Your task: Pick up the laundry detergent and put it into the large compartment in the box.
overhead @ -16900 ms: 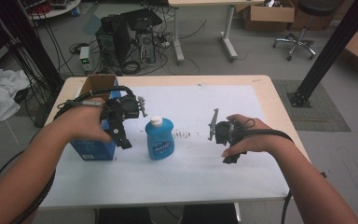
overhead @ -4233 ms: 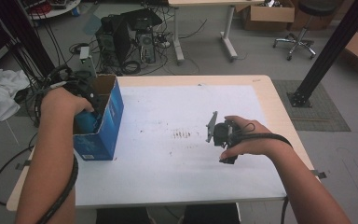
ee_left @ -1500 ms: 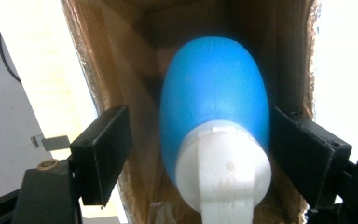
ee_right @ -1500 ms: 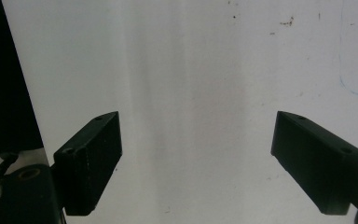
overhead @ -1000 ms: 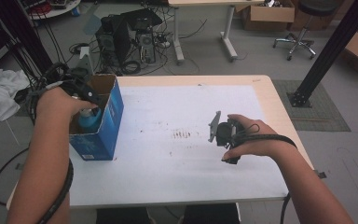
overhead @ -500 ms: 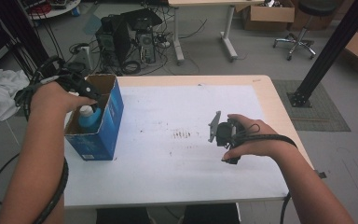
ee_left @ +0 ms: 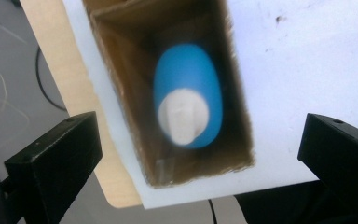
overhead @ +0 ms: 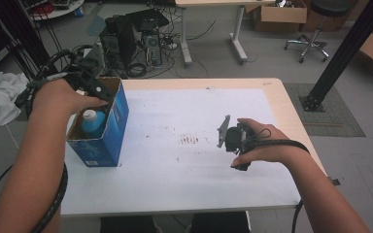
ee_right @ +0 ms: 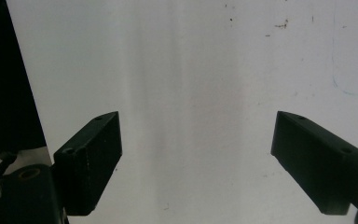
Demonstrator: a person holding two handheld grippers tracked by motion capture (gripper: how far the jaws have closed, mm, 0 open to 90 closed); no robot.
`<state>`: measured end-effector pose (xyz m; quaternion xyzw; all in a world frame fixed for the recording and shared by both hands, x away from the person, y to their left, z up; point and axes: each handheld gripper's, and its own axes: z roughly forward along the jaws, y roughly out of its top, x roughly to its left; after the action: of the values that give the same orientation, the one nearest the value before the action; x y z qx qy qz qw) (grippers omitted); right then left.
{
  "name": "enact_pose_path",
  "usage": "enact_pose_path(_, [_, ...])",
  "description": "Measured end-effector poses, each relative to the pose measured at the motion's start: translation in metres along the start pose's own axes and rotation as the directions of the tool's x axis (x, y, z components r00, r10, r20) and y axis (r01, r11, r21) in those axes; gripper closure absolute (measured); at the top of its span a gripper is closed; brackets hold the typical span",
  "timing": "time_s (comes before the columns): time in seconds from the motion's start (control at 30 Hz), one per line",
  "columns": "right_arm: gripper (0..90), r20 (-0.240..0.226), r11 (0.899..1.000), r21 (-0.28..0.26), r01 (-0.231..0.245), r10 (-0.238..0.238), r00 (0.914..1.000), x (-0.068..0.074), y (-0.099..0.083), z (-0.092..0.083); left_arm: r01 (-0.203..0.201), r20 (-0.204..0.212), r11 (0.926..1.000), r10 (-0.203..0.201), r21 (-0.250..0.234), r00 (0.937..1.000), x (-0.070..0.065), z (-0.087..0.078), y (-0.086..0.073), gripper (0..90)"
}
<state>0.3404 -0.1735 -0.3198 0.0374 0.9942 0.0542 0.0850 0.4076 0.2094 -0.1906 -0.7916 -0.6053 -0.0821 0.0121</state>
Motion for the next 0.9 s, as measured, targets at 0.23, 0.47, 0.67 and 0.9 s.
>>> enact_pose_path(0.23, [16.2,-0.002,1.0,0.003,-0.006,0.006,1.0,-0.001,-0.001,0.002,-0.08,0.011,0.9963,0.08,-0.031,0.9967,-0.015,-0.007,0.004,0.1])
enact_pose_path(0.47, [16.2,-0.002,1.0,0.009,-0.002,0.002,1.0,-0.004,0.001,0.0,-0.226,0.05,0.9711,0.23,-0.075,0.9718,-0.038,-0.012,0.007,0.1])
enact_pose_path(0.67, [16.2,-0.002,1.0,0.006,-0.003,0.003,1.0,-0.007,0.002,-0.003,-0.343,0.079,0.931,0.354,-0.125,0.9319,-0.054,-0.017,0.008,0.1])
enact_pose_path(0.9, [16.2,0.0,1.0,0.013,-0.005,0.005,1.0,-0.01,0.0,-0.007,-0.473,0.111,0.8631,0.495,-0.176,0.8616,-0.066,-0.018,0.007,0.1])
